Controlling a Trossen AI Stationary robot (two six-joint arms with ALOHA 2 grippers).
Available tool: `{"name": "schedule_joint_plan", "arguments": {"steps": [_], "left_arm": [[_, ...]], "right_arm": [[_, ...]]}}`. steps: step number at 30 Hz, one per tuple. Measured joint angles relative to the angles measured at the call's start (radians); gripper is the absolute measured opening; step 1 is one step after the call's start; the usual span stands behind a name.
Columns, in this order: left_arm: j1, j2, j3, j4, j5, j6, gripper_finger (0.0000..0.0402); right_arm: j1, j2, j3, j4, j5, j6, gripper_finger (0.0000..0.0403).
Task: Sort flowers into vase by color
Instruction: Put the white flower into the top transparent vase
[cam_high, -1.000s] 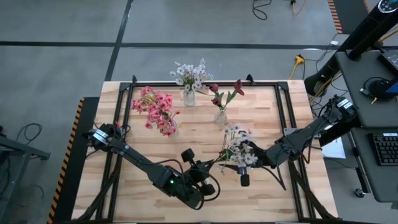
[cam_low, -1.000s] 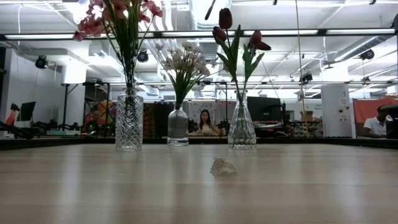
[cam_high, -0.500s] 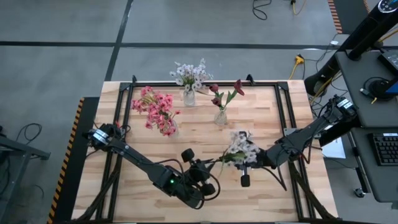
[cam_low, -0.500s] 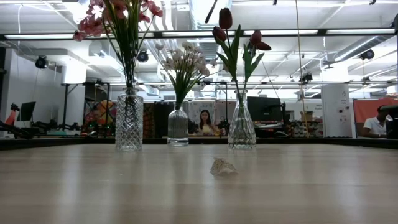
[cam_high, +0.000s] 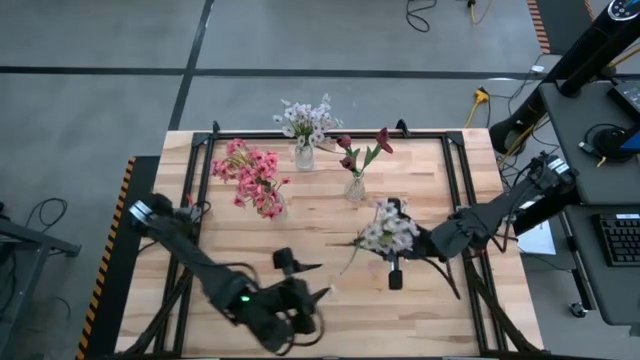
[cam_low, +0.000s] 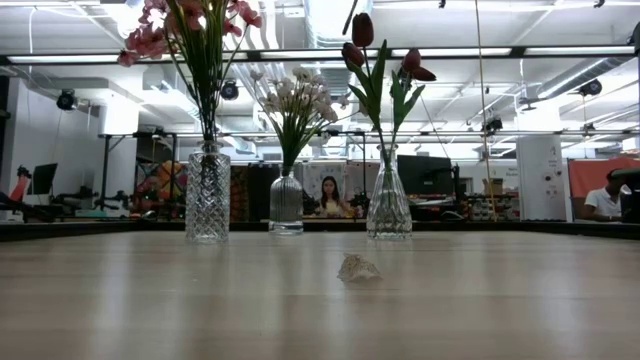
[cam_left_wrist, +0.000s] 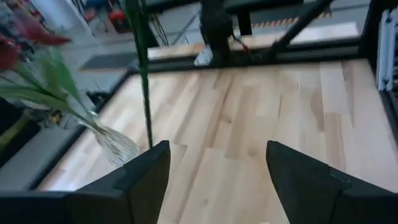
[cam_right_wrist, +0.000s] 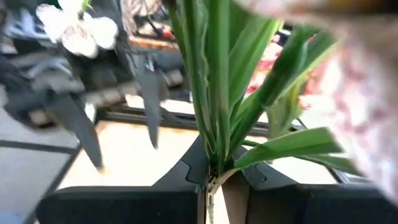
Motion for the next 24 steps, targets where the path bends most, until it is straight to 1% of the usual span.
{"name": "schedule_joint_plan", "arguments": {"steps": [4,7,10,14,17,20,24], "left_arm": [[-0.068,-0.092,-0.002,-0.071,-0.086,0.011,0.0247],[-0.132,-0.158,-0.003,-0.15,-0.205,-0.004,0.0242],[-0.193,-0.209,-0.004,-0.247,-0.336,-0.053,0.0236],[-0.246,-0.259,-0.005,-0.424,-0.439,-0.167,0.0227],[-0.254,-0.286,-0.005,-0.589,-0.452,-0.291,0.0222],[-0.25,-0.306,-0.005,-0.767,-0.435,-0.431,0.0217],[-0.254,-0.319,-0.006,-0.974,-0.433,-0.596,0.0212]], "right_arm": [[-0.048,0.017,0.092,-0.123,-0.004,-0.014,0.0018],[-0.09,0.03,0.144,-0.158,-0.007,-0.041,0.0018],[-0.136,0.044,0.186,-0.183,-0.008,-0.072,0.0018],[-0.211,0.076,0.256,-0.22,-0.017,-0.106,0.0018],[-0.283,0.114,0.314,-0.23,-0.1,-0.125,0.0018],[-0.355,0.164,0.369,-0.239,-0.189,-0.148,0.0018],[-0.439,0.233,0.429,-0.24,-0.252,-0.193,0.0018]]}}
